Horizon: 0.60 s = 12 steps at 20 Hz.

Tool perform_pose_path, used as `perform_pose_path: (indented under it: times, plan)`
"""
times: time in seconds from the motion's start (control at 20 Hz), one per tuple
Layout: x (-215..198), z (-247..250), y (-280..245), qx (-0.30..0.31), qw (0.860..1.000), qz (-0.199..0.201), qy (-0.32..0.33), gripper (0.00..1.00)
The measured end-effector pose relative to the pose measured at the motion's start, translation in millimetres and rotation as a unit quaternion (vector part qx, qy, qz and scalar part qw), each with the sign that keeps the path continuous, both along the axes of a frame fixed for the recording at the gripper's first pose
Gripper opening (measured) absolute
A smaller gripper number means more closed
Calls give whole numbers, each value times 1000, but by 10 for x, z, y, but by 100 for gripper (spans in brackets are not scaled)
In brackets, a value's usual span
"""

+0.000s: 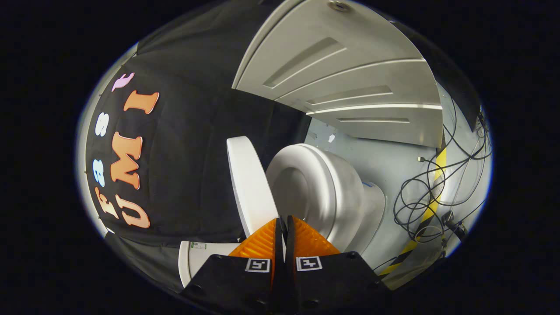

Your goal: Open the toilet lid.

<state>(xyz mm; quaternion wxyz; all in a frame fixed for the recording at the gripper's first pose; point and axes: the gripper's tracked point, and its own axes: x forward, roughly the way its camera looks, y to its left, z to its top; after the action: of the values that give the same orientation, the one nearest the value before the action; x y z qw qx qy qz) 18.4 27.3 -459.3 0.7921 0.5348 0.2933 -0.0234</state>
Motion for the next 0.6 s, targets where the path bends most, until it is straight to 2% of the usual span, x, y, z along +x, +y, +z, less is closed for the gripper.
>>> perform_pose_path:
  times: [0.2,0.35,0.6]
  plan:
    - [13,385,197,-38,999,17,-28,8]
    - [47,610,324,-108,993,31,-48,8]
    - [-1,741,422,-131,990,3,-46,8]
